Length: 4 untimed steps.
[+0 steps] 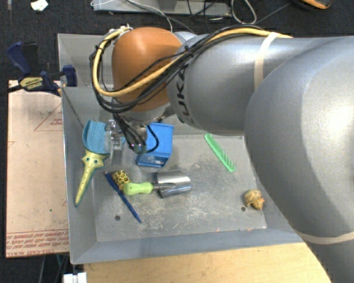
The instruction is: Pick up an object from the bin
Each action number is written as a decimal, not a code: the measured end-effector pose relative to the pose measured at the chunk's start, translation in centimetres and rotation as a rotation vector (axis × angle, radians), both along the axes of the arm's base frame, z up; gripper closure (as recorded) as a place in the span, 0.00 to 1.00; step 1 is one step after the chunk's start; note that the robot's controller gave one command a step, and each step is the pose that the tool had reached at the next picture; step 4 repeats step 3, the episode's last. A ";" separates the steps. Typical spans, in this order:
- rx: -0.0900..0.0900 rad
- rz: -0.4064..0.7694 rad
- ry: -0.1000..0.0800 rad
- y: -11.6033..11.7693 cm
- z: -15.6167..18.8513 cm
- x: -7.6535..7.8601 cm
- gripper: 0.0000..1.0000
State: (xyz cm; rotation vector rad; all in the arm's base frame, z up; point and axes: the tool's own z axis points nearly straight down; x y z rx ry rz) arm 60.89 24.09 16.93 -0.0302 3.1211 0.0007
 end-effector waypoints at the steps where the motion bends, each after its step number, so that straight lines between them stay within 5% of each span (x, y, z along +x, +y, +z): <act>1: 0.000 -0.001 0.000 0.0 2.1 0.0 1.00; 4: 0.002 -0.001 -0.003 0.0 5.0 0.1 1.00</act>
Offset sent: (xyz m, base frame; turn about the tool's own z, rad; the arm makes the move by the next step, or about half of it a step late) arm -0.0003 -0.0001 0.0205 0.0005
